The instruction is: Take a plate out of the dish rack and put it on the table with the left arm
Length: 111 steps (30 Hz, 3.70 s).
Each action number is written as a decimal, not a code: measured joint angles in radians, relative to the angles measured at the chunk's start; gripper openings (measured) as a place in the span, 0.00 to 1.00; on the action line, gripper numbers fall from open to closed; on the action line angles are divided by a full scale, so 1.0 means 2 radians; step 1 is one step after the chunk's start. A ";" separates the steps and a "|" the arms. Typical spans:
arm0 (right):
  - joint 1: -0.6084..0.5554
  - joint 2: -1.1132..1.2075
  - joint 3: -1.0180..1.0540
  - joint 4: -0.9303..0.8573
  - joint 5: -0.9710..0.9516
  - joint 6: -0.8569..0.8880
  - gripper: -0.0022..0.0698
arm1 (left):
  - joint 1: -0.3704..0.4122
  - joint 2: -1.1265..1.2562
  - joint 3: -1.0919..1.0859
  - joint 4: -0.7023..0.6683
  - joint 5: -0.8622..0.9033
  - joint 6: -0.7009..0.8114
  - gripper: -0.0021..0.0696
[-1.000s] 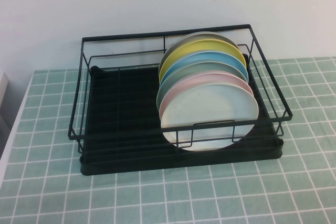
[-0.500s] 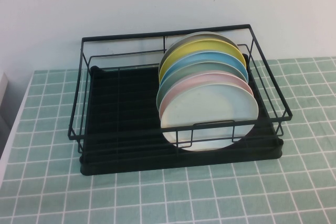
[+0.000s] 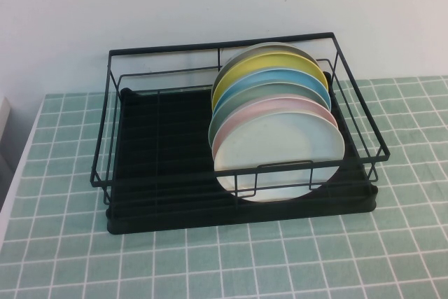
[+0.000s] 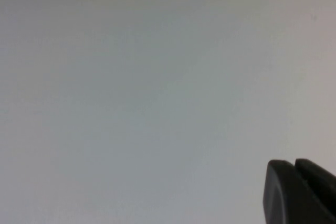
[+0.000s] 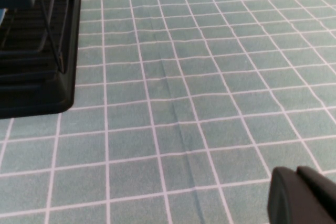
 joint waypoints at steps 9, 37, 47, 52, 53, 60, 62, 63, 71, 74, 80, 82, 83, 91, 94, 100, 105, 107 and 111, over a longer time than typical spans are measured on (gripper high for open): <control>0.000 0.000 0.000 0.000 0.000 0.000 0.03 | 0.000 -0.001 -0.041 -0.004 -0.034 -0.088 0.02; 0.000 0.000 0.000 0.000 0.000 0.000 0.03 | 0.000 0.099 -0.230 0.158 0.477 -0.292 0.02; 0.000 0.000 0.000 0.000 0.000 0.000 0.03 | -0.012 0.285 -0.324 0.036 0.702 -0.072 0.02; 0.000 0.000 0.000 0.000 0.000 0.000 0.03 | -0.038 0.408 -0.395 -0.153 0.782 0.240 0.02; 0.000 0.000 0.000 0.000 0.000 0.000 0.03 | -0.044 0.427 -0.411 -0.181 0.796 0.283 0.02; 0.000 0.000 0.000 0.000 0.000 0.000 0.03 | -0.091 0.572 -0.527 -0.241 0.839 0.404 0.05; 0.000 0.000 0.000 0.000 0.000 0.000 0.03 | -0.108 0.603 -0.555 -0.241 0.837 0.419 0.12; 0.000 0.000 0.000 0.000 0.000 0.000 0.03 | -0.120 0.623 -0.572 -0.241 0.837 0.432 0.17; 0.000 0.000 0.000 0.000 0.000 0.000 0.03 | -0.224 0.696 -0.640 -0.245 0.787 0.508 0.62; 0.000 0.000 0.000 0.000 0.000 0.000 0.03 | -0.253 0.708 -0.643 -0.245 0.765 0.519 0.64; 0.000 0.000 0.000 0.000 0.000 -0.001 0.03 | -0.308 0.725 -0.643 -0.242 0.723 0.560 0.64; 0.000 0.000 0.000 0.000 0.000 -0.001 0.03 | -0.321 0.733 -0.643 -0.236 0.702 0.565 0.64; 0.000 0.000 0.000 0.000 0.000 -0.001 0.03 | -0.327 0.737 -0.643 -0.234 0.690 0.567 0.64; 0.000 0.000 0.000 0.000 0.000 -0.001 0.03 | -0.357 0.777 -0.643 -0.233 0.641 0.568 0.64; 0.000 0.000 0.000 0.000 0.000 -0.001 0.03 | -0.360 0.794 -0.643 -0.232 0.639 0.568 0.64; 0.000 0.000 0.000 0.000 0.000 -0.001 0.03 | -0.360 0.822 -0.643 -0.222 0.605 0.568 0.64; 0.000 0.000 0.000 0.000 0.000 -0.001 0.03 | -0.360 0.829 -0.643 -0.222 0.572 0.568 0.64; 0.000 0.000 0.000 0.000 0.000 -0.001 0.03 | -0.360 0.831 -0.643 -0.223 0.566 0.568 0.64; 0.000 0.000 0.000 0.000 0.000 -0.001 0.03 | -0.360 0.835 -0.643 -0.234 0.562 0.568 0.64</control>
